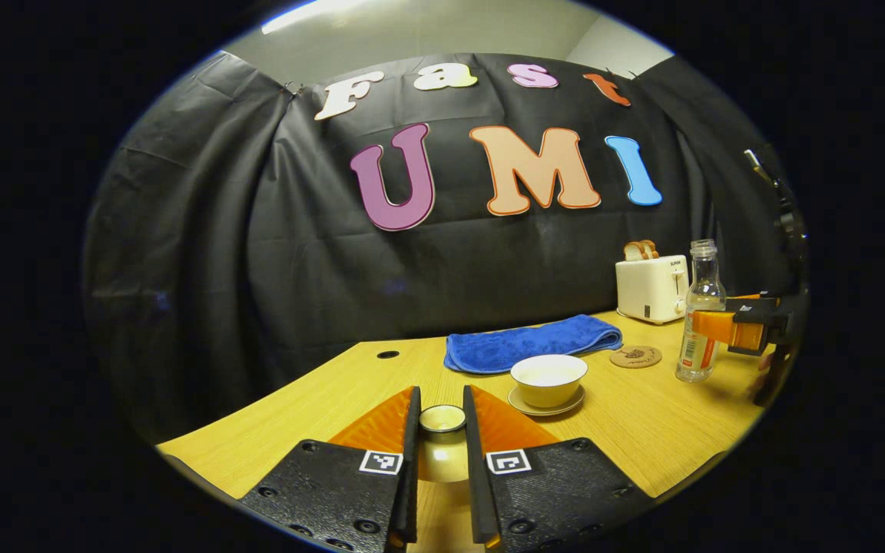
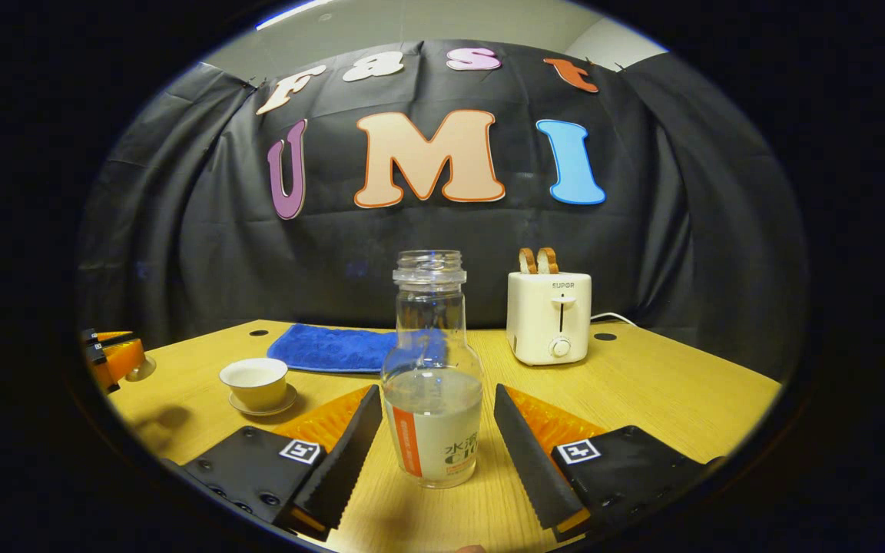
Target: Open the teacup lid with one hand, grasp the water bottle and pour water into the teacup with the other hand; after pouring, place the water bottle on the coaster and then close the teacup lid.
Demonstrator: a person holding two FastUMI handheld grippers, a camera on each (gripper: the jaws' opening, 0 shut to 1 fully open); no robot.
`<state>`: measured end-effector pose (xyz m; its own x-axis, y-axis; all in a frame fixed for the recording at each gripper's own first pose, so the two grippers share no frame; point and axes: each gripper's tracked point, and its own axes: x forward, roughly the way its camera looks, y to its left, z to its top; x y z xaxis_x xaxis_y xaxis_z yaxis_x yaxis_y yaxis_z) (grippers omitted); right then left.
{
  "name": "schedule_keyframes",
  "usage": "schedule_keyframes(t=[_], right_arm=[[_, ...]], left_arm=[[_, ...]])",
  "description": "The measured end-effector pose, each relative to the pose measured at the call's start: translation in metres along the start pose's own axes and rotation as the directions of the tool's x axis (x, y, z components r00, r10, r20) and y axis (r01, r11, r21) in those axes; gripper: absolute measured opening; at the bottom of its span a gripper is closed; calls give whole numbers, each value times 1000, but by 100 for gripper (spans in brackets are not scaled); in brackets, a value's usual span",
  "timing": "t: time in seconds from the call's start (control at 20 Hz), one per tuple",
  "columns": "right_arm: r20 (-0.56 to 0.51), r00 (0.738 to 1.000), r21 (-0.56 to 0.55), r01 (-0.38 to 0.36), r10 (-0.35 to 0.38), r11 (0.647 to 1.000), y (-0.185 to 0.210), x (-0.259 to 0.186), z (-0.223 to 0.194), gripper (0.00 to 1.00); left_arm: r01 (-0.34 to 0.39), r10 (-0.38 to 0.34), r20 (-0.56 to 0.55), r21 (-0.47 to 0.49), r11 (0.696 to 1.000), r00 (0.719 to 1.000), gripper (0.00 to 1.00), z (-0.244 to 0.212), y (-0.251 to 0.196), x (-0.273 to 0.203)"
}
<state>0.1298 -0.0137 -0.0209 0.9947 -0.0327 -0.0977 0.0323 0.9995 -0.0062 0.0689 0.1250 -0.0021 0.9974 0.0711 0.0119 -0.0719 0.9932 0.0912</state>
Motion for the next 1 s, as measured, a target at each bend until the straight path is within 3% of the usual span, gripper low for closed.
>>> schedule_keyframes(t=[0.1,0.25,0.35,0.45,0.6,0.8,1.0], right_arm=[[-10,1000,1,7,-7,1000,-2,9,0,97],[-6,1000,-2,9,-9,1000,0,14,0,97],[5,1000,-8,-3,3,1000,2,17,1,94],[6,1000,-8,7,-6,1000,-1,18,1,80],[0,1000,-18,3,-3,1000,3,28,0,80],[26,1000,-179,1,4,984,18,39,6,76],[58,998,-404,6,19,915,39,58,10,76]], left_arm=[[-8,8,-5,-19,1000,1000,25,-2,4,0],[-7,7,-5,-29,1000,1000,27,-2,3,1],[-4,4,-2,-32,999,1000,25,-1,3,0],[-4,4,0,-42,999,1000,25,-1,5,0],[8,-8,1,-67,998,1000,25,-2,4,-1],[12,-12,4,-83,996,1000,25,-2,5,-1],[10,-10,5,-86,996,1000,27,-1,6,-1]])
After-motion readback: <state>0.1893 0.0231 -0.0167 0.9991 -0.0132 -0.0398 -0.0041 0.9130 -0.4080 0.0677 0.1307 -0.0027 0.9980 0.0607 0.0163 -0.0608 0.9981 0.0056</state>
